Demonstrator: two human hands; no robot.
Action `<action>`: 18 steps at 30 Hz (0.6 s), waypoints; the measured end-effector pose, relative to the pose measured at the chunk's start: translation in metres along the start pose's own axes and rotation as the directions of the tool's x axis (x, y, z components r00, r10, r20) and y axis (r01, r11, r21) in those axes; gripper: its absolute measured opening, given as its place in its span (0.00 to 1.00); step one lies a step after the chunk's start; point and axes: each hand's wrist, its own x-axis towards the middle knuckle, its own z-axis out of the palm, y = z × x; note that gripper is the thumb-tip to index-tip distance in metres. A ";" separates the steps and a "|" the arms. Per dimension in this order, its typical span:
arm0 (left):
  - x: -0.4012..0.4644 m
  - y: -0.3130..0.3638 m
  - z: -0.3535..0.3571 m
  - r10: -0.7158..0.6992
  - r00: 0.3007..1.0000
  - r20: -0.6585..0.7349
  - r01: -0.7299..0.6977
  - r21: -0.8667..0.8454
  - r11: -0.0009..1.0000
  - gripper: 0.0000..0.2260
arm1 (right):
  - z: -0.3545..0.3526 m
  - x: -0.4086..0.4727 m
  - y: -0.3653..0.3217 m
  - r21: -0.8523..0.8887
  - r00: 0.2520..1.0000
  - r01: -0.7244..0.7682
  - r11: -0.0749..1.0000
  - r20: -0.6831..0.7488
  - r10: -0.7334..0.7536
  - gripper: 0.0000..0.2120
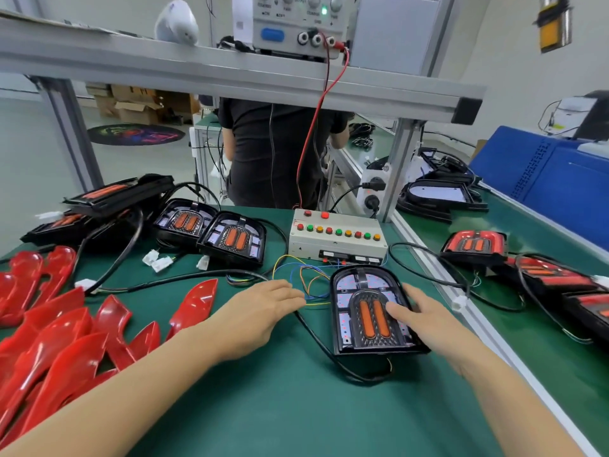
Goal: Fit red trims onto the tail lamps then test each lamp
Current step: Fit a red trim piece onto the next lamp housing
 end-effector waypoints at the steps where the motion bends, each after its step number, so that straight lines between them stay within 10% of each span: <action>1: -0.001 -0.001 -0.002 -0.045 0.999 0.007 0.045 -0.027 0.999 0.24 | 0.000 0.002 -0.002 -0.055 1.000 0.004 0.998 -0.009 -0.005 0.11; 9: -0.032 -0.049 -0.028 -0.755 0.651 -0.084 0.753 -0.053 0.656 0.15 | 0.001 0.004 -0.013 -0.391 0.997 -0.070 0.918 -0.067 0.047 0.31; 18: -0.041 -0.081 -0.022 -0.909 0.371 0.190 0.898 0.176 0.403 0.13 | 0.011 0.002 -0.029 -0.521 0.997 -0.069 0.851 -0.072 0.037 0.25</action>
